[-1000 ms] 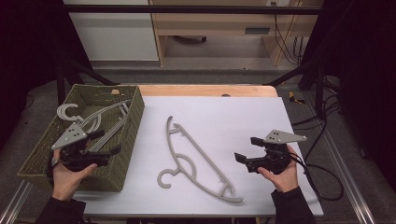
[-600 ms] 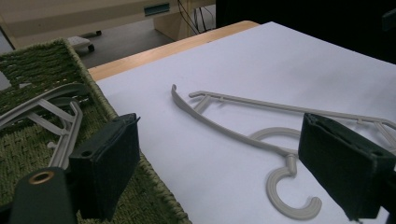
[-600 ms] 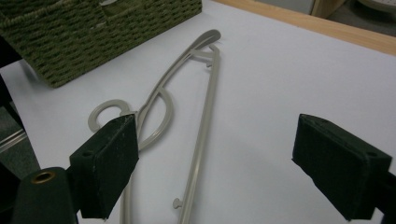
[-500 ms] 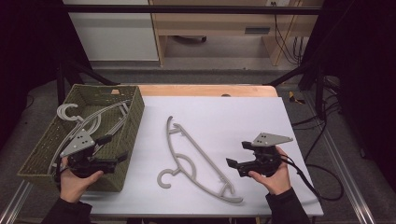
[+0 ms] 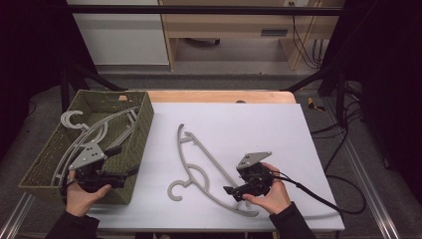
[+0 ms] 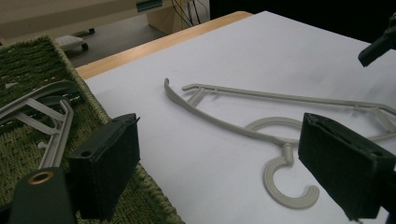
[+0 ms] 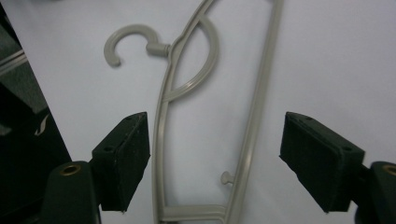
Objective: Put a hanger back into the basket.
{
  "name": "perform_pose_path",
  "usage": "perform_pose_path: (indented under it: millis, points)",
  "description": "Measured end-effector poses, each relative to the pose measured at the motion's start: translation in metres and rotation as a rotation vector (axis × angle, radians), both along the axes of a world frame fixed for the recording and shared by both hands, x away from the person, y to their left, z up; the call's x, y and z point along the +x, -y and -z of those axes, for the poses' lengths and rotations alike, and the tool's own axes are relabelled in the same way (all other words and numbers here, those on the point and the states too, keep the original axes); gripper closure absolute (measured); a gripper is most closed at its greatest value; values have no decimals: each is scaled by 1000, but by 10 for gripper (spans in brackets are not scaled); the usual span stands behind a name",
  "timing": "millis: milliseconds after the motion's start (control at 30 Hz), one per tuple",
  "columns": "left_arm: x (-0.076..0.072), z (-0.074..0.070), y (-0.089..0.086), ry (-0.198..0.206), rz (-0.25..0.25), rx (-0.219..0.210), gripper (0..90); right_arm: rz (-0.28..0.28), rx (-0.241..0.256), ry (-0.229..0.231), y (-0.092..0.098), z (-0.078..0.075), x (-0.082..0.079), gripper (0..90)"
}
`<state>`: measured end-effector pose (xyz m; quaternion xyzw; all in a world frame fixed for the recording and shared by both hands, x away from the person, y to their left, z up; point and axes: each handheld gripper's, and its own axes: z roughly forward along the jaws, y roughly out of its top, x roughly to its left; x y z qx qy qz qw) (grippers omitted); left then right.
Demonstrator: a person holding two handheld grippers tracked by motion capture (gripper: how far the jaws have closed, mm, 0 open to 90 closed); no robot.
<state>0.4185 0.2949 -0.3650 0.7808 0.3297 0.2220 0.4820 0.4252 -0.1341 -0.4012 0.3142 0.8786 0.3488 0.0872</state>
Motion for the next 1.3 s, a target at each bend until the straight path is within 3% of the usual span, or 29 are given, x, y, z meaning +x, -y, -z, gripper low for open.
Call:
perform_pose_path:
  millis: [167, 267, 367, 433, 600, 800, 967, 1000, 1100, 1200, 1300]
  points:
    - [1, 1, -1, -9, -8, 5, 126, -39, -47, -43, -13, 10, -1, 311]
    - [1, 1, 0, -8, -8, 7, 127, -86, -111, -79, -24, 21, -3, 367]
    - [1, 1, -1, -7, -6, 8, 128, -119, -140, -89, -29, 26, -3, 402]
    - [1, 1, -1, -7, -6, 6, 129, -155, -185, -107, -36, 33, -6, 466]
    - [0, 1, 0, -7, -4, 10, 130, -173, -224, -165, -44, 43, -7, 579]
    - [0, 1, 0, -7, -2, 13, 134, -215, -282, -165, -47, 52, -6, 685]
    - [0, 2, 1, -10, 3, 19, 135, -234, -286, -167, -47, 51, -6, 778]
    - [0, 2, 2, -10, 4, 20, 135, -236, -278, -191, -47, 51, -6, 801]
    - [0, 2, 2, -11, 5, 19, 136, -239, -287, -191, -46, 50, -5, 805]
    - [0, 2, 2, -11, 8, 23, 136, -225, -346, -163, -40, 48, -2, 817]
    - [0, 2, 3, -11, 9, 22, 136, -208, -354, -159, -36, 48, 0, 799]
